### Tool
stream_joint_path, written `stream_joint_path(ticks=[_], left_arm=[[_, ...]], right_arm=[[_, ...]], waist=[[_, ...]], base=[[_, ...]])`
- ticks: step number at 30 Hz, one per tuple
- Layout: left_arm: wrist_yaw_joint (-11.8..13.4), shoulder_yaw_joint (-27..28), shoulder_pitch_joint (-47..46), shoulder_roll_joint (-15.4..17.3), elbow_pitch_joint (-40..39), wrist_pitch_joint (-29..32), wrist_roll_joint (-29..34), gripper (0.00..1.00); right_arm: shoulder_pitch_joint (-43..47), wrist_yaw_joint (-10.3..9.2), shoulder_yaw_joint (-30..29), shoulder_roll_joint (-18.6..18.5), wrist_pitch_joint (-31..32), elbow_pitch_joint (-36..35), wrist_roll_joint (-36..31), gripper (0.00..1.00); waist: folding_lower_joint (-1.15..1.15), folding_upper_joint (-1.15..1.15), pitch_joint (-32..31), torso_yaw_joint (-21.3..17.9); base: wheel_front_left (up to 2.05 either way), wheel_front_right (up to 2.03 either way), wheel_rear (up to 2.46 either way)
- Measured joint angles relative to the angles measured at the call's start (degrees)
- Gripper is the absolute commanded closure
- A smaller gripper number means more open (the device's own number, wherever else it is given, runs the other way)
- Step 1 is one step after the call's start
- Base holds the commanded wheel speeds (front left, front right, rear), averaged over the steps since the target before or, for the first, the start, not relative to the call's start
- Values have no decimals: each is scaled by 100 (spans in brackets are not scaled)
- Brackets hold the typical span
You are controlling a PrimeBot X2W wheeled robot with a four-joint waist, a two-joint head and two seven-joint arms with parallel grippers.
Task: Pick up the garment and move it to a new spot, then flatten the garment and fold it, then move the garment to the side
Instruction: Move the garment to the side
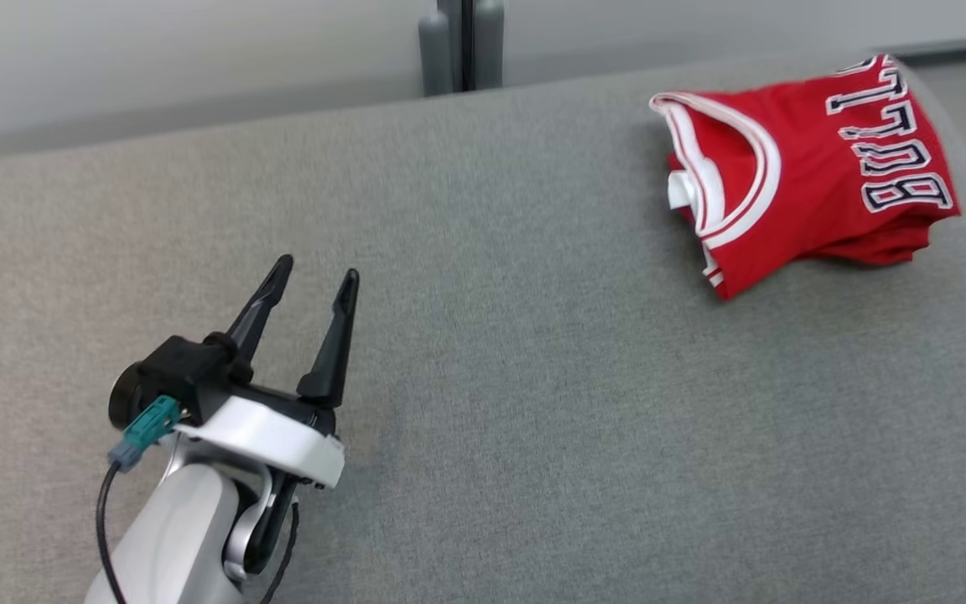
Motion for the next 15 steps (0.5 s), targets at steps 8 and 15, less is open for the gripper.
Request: stream_joint_path(ticks=[8,15], left_arm=[[121,359,480,90,-235,0,1,0],[235,680,769,134,-502,0,20,0]], right_arm=[[1104,0,-510,-387,-980,-840,503,0],[2279,0,-1635,-519,-1224,-1571,557,0]], waist=[[0,0,-642,102],[0,0,-833,406]], base=[[0,0,0],[0,0,0]])
